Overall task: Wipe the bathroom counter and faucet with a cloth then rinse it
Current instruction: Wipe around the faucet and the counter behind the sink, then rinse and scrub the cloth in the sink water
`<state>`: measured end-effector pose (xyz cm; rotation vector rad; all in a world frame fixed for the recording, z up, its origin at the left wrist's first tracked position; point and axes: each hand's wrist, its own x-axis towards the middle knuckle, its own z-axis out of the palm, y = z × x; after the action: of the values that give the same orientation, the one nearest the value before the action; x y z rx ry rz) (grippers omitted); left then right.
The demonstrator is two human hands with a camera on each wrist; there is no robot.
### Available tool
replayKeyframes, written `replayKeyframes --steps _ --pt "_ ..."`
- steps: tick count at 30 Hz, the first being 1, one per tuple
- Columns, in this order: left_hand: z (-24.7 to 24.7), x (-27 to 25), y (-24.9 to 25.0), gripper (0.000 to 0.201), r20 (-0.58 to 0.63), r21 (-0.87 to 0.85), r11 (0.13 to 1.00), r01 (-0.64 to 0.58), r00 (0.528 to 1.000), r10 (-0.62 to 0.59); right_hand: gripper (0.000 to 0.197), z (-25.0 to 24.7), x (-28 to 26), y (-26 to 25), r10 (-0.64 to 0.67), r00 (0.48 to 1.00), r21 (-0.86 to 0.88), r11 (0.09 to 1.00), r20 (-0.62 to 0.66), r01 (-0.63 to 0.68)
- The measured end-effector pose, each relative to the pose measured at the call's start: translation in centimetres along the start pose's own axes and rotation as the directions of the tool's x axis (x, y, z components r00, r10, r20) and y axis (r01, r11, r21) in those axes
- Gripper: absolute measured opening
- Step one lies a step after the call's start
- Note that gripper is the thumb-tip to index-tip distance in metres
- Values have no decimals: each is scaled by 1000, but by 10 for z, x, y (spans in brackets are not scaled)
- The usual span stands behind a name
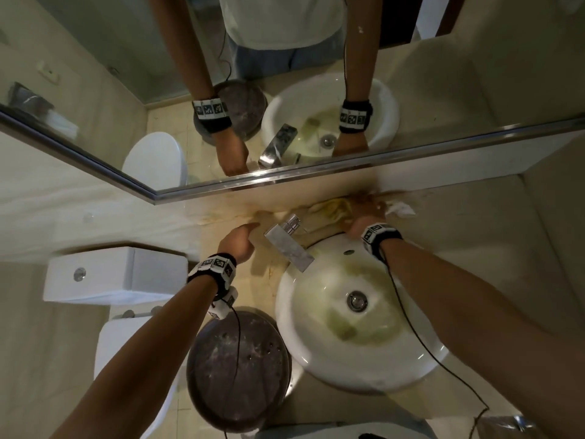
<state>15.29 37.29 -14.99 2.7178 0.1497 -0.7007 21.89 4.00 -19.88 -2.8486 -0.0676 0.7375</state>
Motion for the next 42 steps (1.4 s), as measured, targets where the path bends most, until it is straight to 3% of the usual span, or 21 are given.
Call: replayKeyframes --steps 3,5,7,10,13,17,23,27,31,39,42 --pt "8 -20 -1 68 -32 -53 998 46 998 -48 65 10 0 -15 70 990 62 995 125 -78" --pt "15 -34 3 63 -51 -84 994 69 996 -73 68 17 -5 -19 47 988 49 997 146 -54" --pt "22 -48 10 59 -75 -95 992 78 994 -85 65 25 -15 -16 -28 999 92 995 32 24" --pt "36 -66 22 50 -91 -101 991 93 991 -102 58 30 -38 -3 -54 992 326 941 -117 89" --pt "45 -79 36 42 -110 -95 991 97 988 -107 46 25 -62 6 -1 982 484 870 -188 93" --pt "43 -90 61 38 -156 -67 994 83 983 -92 46 15 -93 11 15 976 517 850 -217 102" --pt "29 -99 98 37 -328 17 996 -85 941 85 44 -8 -129 13 66 949 527 842 -310 113" --pt "28 -100 121 39 -288 178 965 -194 927 240 39 -16 -149 15 80 929 637 749 -361 183" --pt "48 -96 133 33 -181 407 889 -209 936 303 24 -8 -166 13 48 945 699 685 -324 206" --pt "61 -83 136 46 -105 523 821 -230 938 329 28 17 -176 -8 12 991 796 597 -136 102" --pt "57 -75 133 41 -100 514 820 -252 932 349 25 25 -169 -15 51 994 782 622 -95 43"
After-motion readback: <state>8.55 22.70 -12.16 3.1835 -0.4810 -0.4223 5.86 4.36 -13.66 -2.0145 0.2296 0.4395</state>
